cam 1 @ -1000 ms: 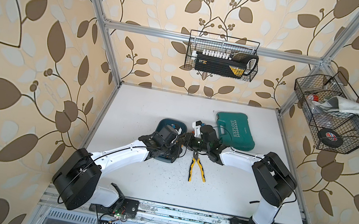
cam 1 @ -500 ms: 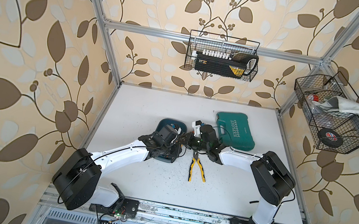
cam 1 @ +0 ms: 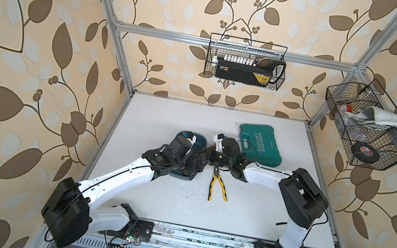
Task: Take the pliers out of the storage box
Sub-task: Place the pliers at the center of the board.
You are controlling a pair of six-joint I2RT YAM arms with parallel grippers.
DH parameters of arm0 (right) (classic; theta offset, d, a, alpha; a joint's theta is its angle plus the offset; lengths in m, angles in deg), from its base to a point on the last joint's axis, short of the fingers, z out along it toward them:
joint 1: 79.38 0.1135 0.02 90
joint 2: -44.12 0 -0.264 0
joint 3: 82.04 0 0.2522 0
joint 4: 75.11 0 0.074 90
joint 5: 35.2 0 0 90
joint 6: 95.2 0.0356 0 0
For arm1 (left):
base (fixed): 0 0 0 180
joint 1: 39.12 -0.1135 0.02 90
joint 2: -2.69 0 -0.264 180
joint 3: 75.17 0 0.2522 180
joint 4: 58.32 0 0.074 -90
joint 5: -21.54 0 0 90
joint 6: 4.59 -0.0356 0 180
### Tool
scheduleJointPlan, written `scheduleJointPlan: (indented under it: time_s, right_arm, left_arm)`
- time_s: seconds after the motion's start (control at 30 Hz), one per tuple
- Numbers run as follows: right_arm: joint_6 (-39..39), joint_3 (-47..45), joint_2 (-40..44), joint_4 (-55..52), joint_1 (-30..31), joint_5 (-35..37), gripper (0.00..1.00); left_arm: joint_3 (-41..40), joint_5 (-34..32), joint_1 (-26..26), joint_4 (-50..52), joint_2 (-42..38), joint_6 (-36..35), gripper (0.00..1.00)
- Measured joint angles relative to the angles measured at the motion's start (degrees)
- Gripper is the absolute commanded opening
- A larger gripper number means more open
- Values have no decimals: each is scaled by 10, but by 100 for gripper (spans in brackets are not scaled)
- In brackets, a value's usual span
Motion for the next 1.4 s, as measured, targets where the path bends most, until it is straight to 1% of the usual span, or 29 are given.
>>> scheduleJointPlan:
  time_s: [0.1, 0.2, 0.27, 0.37, 0.47, 0.6, 0.77, 0.9, 1.17, 1.4]
  right_arm:
    - [-2, -17, 38, -13, -35, -18, 0]
    - [-28, -20, 84, -56, -94, -46, 0]
    - [-70, -12, 112, -111, -141, -70, 0]
    - [-138, 13, 126, -200, -203, -100, 0]
    - [-201, 32, 127, -281, -238, -107, 0]
    - [-265, 51, 115, -364, -243, -110, 0]
    - [-322, 104, 49, -433, -239, -114, 0]
    - [-351, 152, 2, -474, -239, -109, 0]
    - [-412, 281, -88, -563, -233, -94, 0]
    - [-439, 329, -158, -602, -212, -108, 0]
  left_arm:
    - [0, -8, -16, 9, -33, 9, 97]
    - [0, -11, -37, 14, -47, 16, 97]
    - [-2, -12, -45, 15, -48, 24, 96]
    - [-17, -10, -44, 14, -48, 32, 95]
    - [-28, -9, -44, 15, -40, 37, 94]
    - [-28, -8, -44, 17, -33, 38, 94]
    - [-34, -8, -44, 16, -42, 38, 94]
    - [-45, -9, -44, 17, -54, 38, 94]
    - [-67, -9, -44, 17, -56, 42, 93]
    - [-71, -9, -44, 16, -56, 50, 93]
